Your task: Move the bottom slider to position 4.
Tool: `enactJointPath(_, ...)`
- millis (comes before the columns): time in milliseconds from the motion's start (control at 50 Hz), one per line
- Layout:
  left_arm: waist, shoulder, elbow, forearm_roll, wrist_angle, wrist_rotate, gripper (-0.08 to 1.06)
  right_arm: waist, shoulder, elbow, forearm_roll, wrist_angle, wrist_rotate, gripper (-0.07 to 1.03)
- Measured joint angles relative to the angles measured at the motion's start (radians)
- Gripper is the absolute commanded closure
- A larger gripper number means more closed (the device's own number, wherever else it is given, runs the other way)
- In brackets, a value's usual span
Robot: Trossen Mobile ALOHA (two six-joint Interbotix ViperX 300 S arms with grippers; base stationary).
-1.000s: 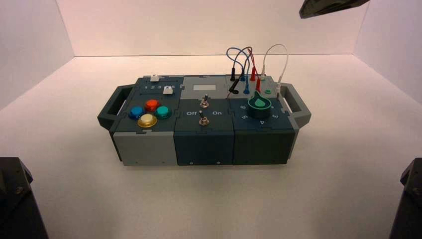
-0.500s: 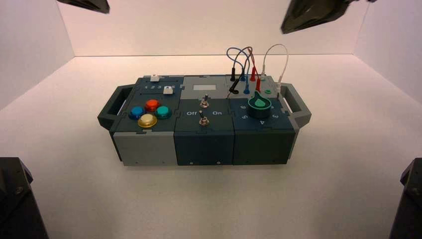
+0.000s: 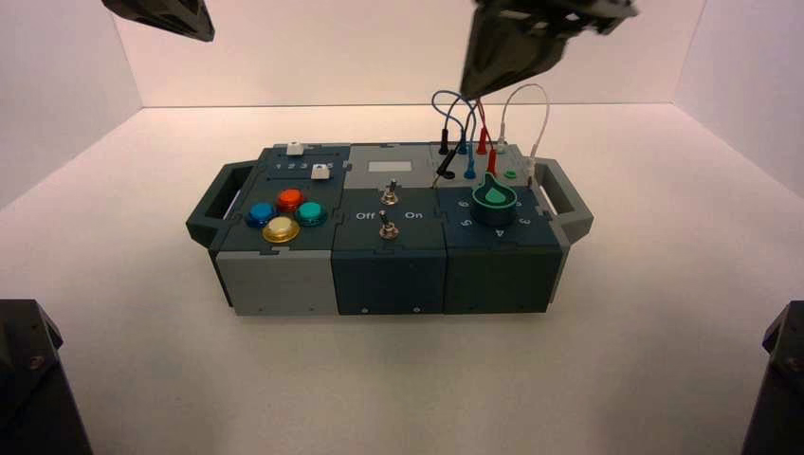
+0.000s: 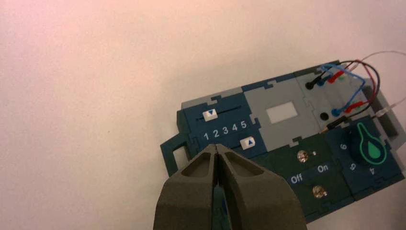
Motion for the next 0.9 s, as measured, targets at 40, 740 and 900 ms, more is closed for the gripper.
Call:
enactJointPath(40,0.002,-0.002,0.0,0.006,0.008,0.0,1.01,0.002,0.021,-0.014,0.008,-0.002,0.0,0.99)
enactJointPath(740,0.032,0.032,-0.018,0.023,0.109,0.014,1.01,0.057,0.422,-0.281,0.094,0.005,0.0,0.99)
enactJointPath(900,0.032,0.034,-0.023,0.025,0.114,0.014,1.01,0.058,0.485,-0.328,0.097,0.012,-0.002,0.99)
